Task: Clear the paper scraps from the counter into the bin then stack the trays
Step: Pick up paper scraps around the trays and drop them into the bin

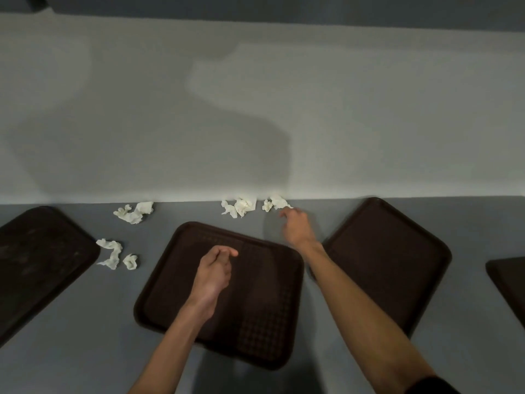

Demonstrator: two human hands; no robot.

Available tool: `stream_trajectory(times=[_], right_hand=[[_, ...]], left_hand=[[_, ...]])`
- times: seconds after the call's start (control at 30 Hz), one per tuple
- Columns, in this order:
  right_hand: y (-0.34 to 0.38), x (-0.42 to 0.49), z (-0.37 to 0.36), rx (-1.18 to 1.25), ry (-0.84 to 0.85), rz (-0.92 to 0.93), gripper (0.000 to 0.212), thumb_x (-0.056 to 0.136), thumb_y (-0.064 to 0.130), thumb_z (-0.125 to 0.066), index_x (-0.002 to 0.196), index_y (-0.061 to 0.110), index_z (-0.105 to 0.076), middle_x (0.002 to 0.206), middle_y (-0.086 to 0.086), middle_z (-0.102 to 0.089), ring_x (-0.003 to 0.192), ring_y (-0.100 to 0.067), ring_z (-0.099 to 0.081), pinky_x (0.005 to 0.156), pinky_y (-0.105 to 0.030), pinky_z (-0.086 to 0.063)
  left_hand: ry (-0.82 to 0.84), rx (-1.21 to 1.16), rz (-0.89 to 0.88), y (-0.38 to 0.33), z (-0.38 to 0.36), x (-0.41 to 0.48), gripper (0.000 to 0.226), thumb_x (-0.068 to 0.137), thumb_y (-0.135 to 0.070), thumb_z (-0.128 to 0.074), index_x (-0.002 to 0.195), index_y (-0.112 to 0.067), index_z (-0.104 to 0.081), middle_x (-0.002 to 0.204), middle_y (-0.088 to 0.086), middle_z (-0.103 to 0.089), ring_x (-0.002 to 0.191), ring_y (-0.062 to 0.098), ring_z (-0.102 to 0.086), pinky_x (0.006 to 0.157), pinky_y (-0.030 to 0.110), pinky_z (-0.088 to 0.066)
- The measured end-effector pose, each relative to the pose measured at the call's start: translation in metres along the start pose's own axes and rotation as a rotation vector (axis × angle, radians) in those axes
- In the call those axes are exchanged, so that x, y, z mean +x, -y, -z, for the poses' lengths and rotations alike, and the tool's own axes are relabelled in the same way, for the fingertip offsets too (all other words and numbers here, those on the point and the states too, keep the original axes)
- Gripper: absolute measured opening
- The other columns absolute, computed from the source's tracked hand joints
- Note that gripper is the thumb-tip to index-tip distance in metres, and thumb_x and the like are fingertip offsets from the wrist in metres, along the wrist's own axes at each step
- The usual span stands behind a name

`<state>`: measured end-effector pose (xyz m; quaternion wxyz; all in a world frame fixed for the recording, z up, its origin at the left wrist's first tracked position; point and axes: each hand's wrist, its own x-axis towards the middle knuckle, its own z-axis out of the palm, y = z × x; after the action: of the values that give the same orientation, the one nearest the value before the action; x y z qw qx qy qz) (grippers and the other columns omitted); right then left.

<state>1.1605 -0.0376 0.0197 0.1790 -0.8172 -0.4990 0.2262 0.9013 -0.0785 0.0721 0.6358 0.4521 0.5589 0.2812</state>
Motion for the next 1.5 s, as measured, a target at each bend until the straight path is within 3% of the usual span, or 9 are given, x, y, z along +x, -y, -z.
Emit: stream_trajectory(times=[0.13, 0.33, 0.47, 0.7, 0.8, 0.9, 1.03, 1.2, 1.5], right_hand=[[-0.034, 0.041, -0.024, -0.122, 0.095, -0.042, 0.052, 0.101, 0.003, -0.045, 0.15, 0.019, -0.054, 0.155, -0.013, -0.049, 0.141, -0.035, -0.047, 0.118, -0.039, -0.039], [-0.044, -0.003, -0.034, -0.254, 0.015, 0.018, 0.036, 0.105, 0.026, -0.043, 0.128, 0.01, -0.065, 0.13, -0.016, -0.061, 0.122, -0.036, -0.058, 0.105, -0.043, -0.049], [-0.054, -0.026, -0.032, -0.037, -0.009, -0.145, 0.031, 0.096, -0.003, -0.055, 0.112, 0.017, -0.073, 0.117, -0.017, -0.069, 0.104, -0.034, -0.067, 0.088, -0.034, -0.055], [-0.043, -0.102, 0.038, 0.314, -0.181, -0.104, 0.015, 0.091, 0.019, -0.073, 0.101, 0.028, -0.067, 0.097, 0.008, -0.072, 0.087, -0.012, -0.067, 0.079, -0.023, -0.049], [-0.041, -0.148, 0.073, 0.45, -0.205, -0.051, 0.016, 0.087, 0.023, -0.076, 0.099, 0.034, -0.073, 0.092, 0.013, -0.074, 0.087, -0.001, -0.068, 0.082, -0.02, -0.052], [-0.042, -0.196, 0.106, 0.675, -0.181, 0.011, 0.023, 0.087, 0.011, -0.073, 0.096, 0.031, -0.077, 0.088, 0.007, -0.075, 0.084, -0.01, -0.07, 0.085, -0.034, -0.055], [-0.072, -0.254, 0.139, 0.877, -0.232, 0.027, 0.026, 0.086, -0.002, -0.063, 0.095, 0.019, -0.077, 0.086, -0.007, -0.071, 0.078, -0.017, -0.061, 0.08, -0.038, -0.051], [-0.144, -0.332, 0.158, 1.196, -0.41, -0.099, 0.014, 0.092, 0.015, -0.067, 0.094, 0.002, -0.072, 0.091, -0.015, -0.069, 0.084, -0.026, -0.058, 0.084, -0.043, -0.048], [-0.284, -0.509, 0.171, 1.272, -0.697, -0.33, 0.016, 0.094, 0.012, -0.079, 0.104, 0.001, -0.075, 0.1, -0.02, -0.076, 0.091, -0.022, -0.071, 0.092, -0.036, -0.058]], left_hand=[[0.044, 0.045, -0.028, 0.001, 0.009, -0.002, 0.028, 0.11, -0.025, -0.044, 0.104, -0.012, -0.068, 0.062, -0.006, -0.033, 0.053, 0.007, -0.028, 0.046, 0.02, -0.026], [0.087, 0.071, -0.043, 0.003, 0.009, -0.002, 0.026, 0.109, -0.025, -0.047, 0.103, -0.013, -0.069, 0.061, -0.007, -0.034, 0.053, 0.005, -0.029, 0.046, 0.019, -0.028], [0.121, 0.08, -0.042, 0.004, 0.0, -0.002, 0.024, 0.108, -0.023, -0.048, 0.104, -0.015, -0.07, 0.061, -0.009, -0.039, 0.054, 0.004, -0.033, 0.047, 0.019, -0.031], [0.211, 0.274, -0.21, 0.008, -0.037, -0.004, 0.011, 0.102, -0.028, -0.061, 0.096, -0.032, -0.07, 0.074, -0.02, -0.063, 0.069, 0.005, -0.052, 0.068, 0.026, -0.043], [0.288, 0.406, -0.354, 0.001, -0.065, -0.017, 0.021, 0.098, -0.033, -0.068, 0.116, -0.04, -0.064, 0.094, -0.002, -0.065, 0.084, 0.01, -0.061, 0.078, 0.026, -0.049], [0.459, 0.524, -0.467, -0.006, -0.098, -0.036, 0.041, 0.096, -0.043, -0.069, 0.134, -0.044, -0.054, 0.086, 0.006, -0.063, 0.075, 0.012, -0.059, 0.075, 0.031, -0.051], [0.565, 0.571, -0.612, -0.013, -0.15, -0.072, 0.009, 0.1, -0.038, -0.064, 0.106, -0.033, -0.069, 0.086, -0.008, -0.071, 0.078, 0.01, -0.066, 0.076, 0.036, -0.052], [0.704, 0.565, -0.688, -0.001, -0.231, -0.137, 0.008, 0.1, -0.031, -0.067, 0.095, -0.025, -0.07, 0.083, -0.004, -0.069, 0.075, 0.019, -0.062, 0.071, 0.039, -0.048], [0.909, 0.645, -0.699, 0.088, -0.388, -0.282, 0.013, 0.092, -0.028, -0.076, 0.083, -0.025, -0.067, 0.071, 0.0, -0.065, 0.061, 0.015, -0.056, 0.058, 0.03, -0.041]])
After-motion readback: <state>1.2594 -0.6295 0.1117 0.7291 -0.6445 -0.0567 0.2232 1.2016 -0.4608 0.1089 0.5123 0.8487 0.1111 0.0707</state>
